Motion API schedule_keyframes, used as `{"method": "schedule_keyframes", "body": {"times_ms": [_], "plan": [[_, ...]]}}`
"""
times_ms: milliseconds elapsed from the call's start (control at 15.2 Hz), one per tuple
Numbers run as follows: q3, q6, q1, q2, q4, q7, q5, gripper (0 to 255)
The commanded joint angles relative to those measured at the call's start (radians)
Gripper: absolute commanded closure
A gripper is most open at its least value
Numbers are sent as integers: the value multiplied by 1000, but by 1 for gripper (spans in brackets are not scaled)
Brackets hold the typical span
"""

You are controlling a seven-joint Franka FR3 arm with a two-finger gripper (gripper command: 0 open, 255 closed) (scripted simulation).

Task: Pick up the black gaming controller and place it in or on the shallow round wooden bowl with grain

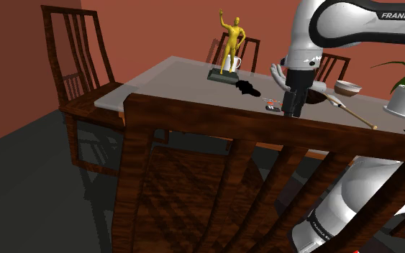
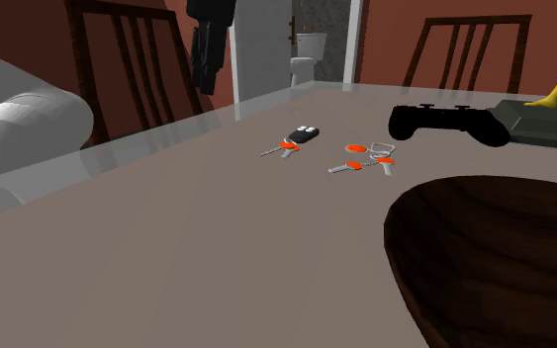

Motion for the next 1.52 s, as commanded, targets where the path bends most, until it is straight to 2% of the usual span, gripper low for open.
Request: {"method": "schedule_keyframes", "body": {"times_ms": [0,330,726,1452], "plan": [[0,0,0,0,0,0,0,0],[-7,104,-44,179,103,56,-19,0],[-20,188,-91,386,258,124,-44,0],[-66,237,-158,746,633,235,-77,0]]}}
